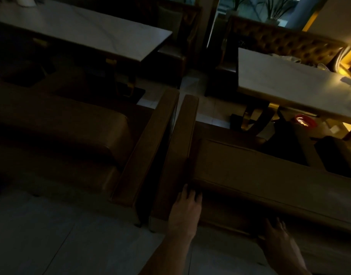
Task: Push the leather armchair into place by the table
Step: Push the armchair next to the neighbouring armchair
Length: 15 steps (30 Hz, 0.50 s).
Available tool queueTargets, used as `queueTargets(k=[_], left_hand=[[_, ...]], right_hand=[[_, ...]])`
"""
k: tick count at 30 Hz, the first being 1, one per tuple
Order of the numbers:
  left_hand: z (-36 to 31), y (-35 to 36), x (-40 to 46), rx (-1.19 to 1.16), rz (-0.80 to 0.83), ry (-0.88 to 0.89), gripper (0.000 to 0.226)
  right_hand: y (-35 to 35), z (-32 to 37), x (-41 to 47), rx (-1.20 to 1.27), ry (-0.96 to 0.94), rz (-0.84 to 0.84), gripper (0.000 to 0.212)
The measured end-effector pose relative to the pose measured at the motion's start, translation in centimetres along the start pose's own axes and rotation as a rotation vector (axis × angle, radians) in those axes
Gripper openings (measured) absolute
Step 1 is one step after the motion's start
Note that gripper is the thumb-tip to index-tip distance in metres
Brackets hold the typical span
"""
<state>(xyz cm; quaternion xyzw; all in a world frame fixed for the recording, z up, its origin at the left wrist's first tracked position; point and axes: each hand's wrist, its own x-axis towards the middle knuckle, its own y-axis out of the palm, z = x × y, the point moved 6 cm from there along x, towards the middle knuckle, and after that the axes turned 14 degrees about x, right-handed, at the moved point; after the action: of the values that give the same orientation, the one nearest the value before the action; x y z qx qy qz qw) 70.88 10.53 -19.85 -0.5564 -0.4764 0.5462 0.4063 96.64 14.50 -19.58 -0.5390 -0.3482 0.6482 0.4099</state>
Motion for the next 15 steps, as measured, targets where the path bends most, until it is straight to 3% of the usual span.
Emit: queueTargets(k=[5, 8, 15], left_hand=[[0.0, -0.1, 0.3, 0.040, 0.026, 0.032, 0.076], [0.1, 0.0, 1.0, 0.032, 0.060, 0.051, 0.070], [0.6, -0.3, 2.0, 0.007, 0.045, 0.064, 0.070]], right_hand=[[0.2, 0.4, 0.2, -0.026, 0.023, -0.011, 0.089], [1.0, 0.8, 0.9, -0.087, 0.074, 0.009, 0.080], [1.5, 0.0, 2.5, -0.086, 0.116, -0.108, 0.088]])
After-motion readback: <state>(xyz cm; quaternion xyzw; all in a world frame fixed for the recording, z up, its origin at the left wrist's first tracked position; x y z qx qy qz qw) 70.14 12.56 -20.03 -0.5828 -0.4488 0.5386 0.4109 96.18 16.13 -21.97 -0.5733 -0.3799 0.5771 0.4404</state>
